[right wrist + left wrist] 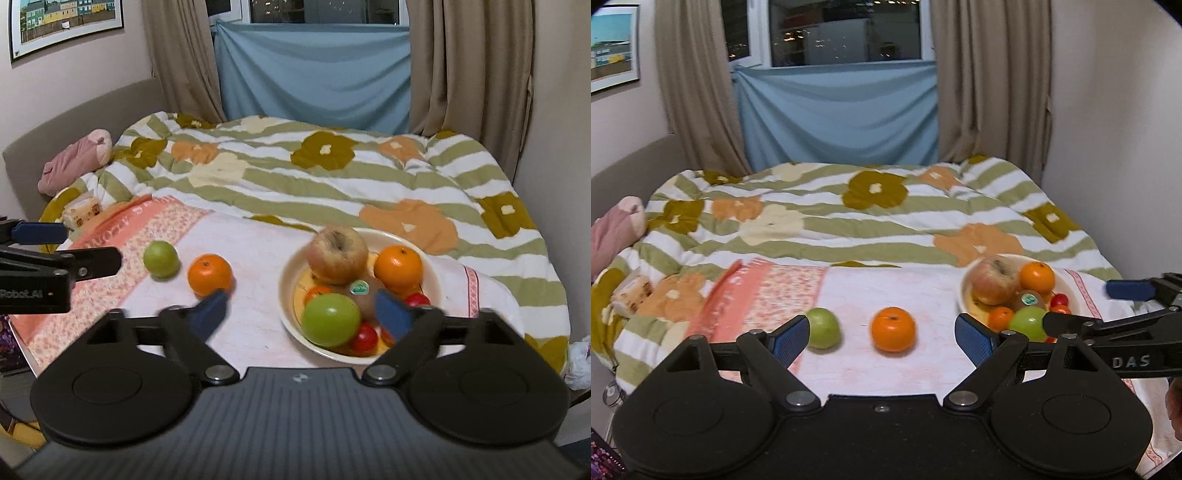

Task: Organize fruits
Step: 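Withdraw both tools toward the last green apple and orange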

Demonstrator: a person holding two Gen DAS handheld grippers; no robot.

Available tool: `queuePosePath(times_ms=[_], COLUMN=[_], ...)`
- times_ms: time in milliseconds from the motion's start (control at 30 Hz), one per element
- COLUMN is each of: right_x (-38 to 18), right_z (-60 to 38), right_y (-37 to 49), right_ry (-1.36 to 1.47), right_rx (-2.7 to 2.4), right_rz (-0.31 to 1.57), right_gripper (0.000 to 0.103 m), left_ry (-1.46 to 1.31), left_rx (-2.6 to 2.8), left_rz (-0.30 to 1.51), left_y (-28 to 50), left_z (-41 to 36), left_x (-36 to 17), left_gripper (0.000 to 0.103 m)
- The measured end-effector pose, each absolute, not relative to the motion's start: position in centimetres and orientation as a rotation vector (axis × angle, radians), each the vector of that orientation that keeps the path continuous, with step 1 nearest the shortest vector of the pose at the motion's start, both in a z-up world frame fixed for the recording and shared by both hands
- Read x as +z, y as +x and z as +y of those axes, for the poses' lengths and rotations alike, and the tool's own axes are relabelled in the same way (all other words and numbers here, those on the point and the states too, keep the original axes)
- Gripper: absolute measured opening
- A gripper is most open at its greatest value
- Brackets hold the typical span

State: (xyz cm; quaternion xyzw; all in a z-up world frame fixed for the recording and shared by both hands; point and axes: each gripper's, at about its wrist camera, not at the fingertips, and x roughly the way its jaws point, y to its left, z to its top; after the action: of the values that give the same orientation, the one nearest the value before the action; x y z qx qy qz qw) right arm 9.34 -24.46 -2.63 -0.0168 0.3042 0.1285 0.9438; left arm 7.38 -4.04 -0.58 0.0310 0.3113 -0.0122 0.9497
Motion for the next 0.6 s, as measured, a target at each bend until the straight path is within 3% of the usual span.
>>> queuePosePath(times_ms=[100,600], right_x=[-1.9,-3.0], right_z=[-22.8,-15.0], right_y=[9.0,10.4], right_ry=[-0.049,0.000], right_rx=[0.264,0.159], right_rz=[0.604,0.700], right_gripper=[0.103,0.103], left_ry=[0.073,0.101], left_rx=[-0.013,-0.164], left_rz=[0.617,0.711], left_y=[6.8,10.7], left_z=[-2.3,5.6], left_x=[-0.3,-2.6], left_gripper=[0.101,0.101])
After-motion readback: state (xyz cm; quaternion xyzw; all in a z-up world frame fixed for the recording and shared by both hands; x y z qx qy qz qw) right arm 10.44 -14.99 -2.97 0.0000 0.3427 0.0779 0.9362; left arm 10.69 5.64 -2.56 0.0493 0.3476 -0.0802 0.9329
